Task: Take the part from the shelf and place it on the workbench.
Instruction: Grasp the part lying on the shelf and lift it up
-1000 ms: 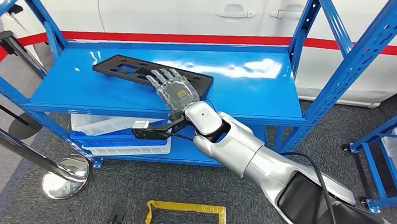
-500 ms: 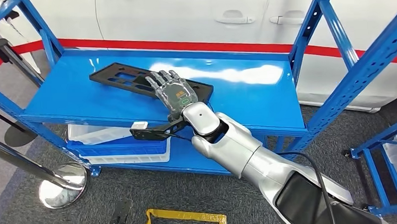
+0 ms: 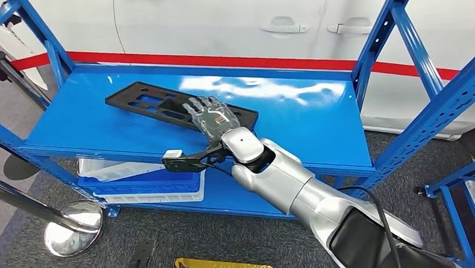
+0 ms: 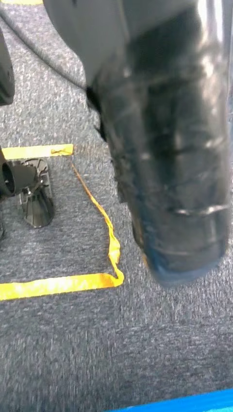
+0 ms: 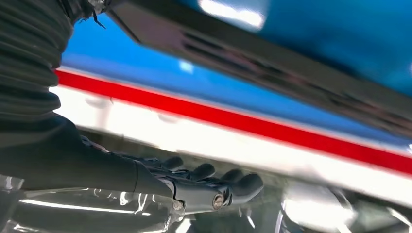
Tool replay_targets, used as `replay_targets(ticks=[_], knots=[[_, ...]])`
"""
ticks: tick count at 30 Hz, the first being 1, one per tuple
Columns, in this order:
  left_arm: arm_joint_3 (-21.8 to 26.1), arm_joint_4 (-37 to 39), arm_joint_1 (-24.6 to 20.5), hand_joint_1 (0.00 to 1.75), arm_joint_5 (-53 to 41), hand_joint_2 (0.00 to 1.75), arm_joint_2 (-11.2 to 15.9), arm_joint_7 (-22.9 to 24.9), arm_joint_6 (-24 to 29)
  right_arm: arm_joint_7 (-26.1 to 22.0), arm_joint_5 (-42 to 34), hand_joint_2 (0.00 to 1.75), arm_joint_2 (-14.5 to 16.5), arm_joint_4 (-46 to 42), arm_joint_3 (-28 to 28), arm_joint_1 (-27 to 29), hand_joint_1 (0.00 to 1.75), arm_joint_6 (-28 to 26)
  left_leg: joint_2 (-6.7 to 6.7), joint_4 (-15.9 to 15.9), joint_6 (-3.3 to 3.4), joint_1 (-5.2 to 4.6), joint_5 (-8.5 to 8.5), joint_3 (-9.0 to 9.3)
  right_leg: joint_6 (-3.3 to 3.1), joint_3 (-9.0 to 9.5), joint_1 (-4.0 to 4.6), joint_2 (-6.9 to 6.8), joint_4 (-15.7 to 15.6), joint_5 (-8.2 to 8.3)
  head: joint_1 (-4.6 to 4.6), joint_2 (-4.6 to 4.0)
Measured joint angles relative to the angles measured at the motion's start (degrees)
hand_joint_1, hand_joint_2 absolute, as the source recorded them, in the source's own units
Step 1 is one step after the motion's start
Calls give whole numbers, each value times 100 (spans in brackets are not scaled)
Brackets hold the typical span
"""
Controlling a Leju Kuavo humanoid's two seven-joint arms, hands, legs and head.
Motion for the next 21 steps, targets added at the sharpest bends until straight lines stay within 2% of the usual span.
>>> replay_targets(ticks=[2, 4, 6, 7, 8, 9, 10, 12, 13, 15, 18, 19, 21], knots=[[0, 0, 8, 0, -5, 0, 3, 1, 2, 2, -57, 175, -1, 55, 0, 3, 0, 33, 12, 24, -54, 13, -46, -11, -49, 32, -13, 11, -40, -19, 2, 0], [0, 0, -3, 0, -7, 0, -2, 0, 3, 2, -128, 175, 3, 118, 2, -10, 0, 60, 22, 346, -116, 27, -200, -170, -99, 100, -44, 2, -87, -38, -18, 0], [0, 0, -10, 0, -7, 0, -11, -2, 4, 2, -216, 175, 3, 204, 20, -16, 0, 106, 26, 1010, -170, 52, -404, -555, -136, 158, -40, -10, -99, -76, -35, 0], [0, 1, -2, 0, -7, 0, -12, -1, 5, 2, -263, 175, 3, 250, 36, -9, 0, 136, 26, 1294, -188, 63, -442, -749, -145, 186, -36, -10, -98, -100, -34, 0], [0, 1, 11, 0, -6, 0, -12, 0, 8, 2, -307, 175, 3, 295, 55, 3, 0, 168, 26, 1435, -198, 68, -395, -882, -148, 220, -34, -4, -95, -128, -36, 0], [0, 2, 24, 0, -5, 0, -10, 0, 9, 6, -354, 175, 3, 332, 69, 14, 0, 218, 26, 1363, -196, 70, -244, -913, -146, 258, -34, 4, -92, -158, -37, 0], [0, 3, 29, 0, -5, 0, -8, 1, 10, 15, -407, 175, 3, 360, 78, 21, 0, 284, 26, 1090, -184, 71, -11, -839, -140, 305, -35, 13, -90, -192, -37, 0], [0, 4, 24, 0, -5, 0, -4, 1, 12, 44, -515, 175, 3, 409, 84, 21, 0, 445, 21, 387, -141, 50, 376, -564, -114, 392, -32, 23, -98, -256, -32, 0], [0, 4, 17, 0, -5, 0, -3, 1, 13, 60, -556, 175, 3, 434, 85, 19, 0, 504, 19, 131, -111, 32, 446, -449, -94, 412, -28, 25, -109, -275, -31, 0], [-1, 4, 15, 0, -3, 0, -4, 2, 14, 82, -598, 175, 3, 485, 87, 25, 0, 552, 12, -25, -58, -6, 409, -368, -55, 414, -21, 27, -143, -285, -27, 0], [-1, 4, 29, 0, 1, 0, -3, 2, 19, 97, -629, 175, 2, 542, 89, 32, 0, 563, 21, -153, 29, 14, 401, -283, 11, 395, -26, 10, -81, -367, -15, 0], [-1, 4, 28, 0, 2, 0, -3, 1, 21, 100, -654, 175, 1, 561, 90, 29, 0, 592, 25, -199, 62, 24, 402, -236, 24, 306, -23, 4, 116, -467, -6, 0], [-2, 5, 21, 0, 7, 0, 1, 1, 25, 112, -745, 175, -1, 615, 93, 40, 0, 725, 29, -226, 119, 23, 372, -167, 32, -64, -22, -5, 820, -737, 8, 0]])
